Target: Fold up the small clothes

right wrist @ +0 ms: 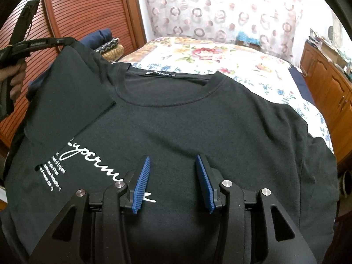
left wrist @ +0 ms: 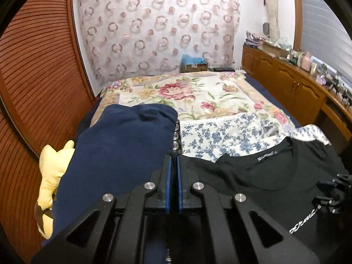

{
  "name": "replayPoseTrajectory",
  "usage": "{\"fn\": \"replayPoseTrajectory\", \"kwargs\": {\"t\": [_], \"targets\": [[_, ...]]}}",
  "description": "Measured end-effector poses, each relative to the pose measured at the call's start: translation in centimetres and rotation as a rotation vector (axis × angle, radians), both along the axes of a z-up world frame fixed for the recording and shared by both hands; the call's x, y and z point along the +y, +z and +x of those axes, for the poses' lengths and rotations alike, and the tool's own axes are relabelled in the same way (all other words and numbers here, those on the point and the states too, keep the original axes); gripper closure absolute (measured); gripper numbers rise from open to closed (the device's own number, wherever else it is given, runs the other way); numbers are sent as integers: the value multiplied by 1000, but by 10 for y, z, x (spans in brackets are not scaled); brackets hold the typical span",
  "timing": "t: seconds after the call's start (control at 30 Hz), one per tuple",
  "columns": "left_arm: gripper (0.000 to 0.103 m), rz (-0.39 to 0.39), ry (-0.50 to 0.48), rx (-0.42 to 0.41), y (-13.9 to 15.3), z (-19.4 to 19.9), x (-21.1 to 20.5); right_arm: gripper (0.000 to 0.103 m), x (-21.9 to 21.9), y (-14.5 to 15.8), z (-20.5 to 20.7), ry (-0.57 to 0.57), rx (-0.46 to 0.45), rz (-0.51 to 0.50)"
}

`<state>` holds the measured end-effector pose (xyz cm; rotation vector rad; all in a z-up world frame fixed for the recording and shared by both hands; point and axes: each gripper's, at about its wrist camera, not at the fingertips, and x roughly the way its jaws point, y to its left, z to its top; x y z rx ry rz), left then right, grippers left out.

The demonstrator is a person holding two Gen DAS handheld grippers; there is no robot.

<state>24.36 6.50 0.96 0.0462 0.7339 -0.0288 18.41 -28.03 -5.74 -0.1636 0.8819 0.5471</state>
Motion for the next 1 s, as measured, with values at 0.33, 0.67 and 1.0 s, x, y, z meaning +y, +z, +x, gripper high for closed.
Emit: {"fn": "replayPoseTrajectory", "kwargs": {"t": [0.33, 0.67, 1.0], "targets": [[85, -29, -8, -9, -1, -24, -2, 59, 0, 0, 0, 1, -4, -9], [49, -108, -79, -50, -3, -71, -17, 59, -2, 1, -3, 1, -10, -24], [48, -145, -168, 67, -53, -92, -58, 58, 2, 1, -4, 0, -17, -40]]}}
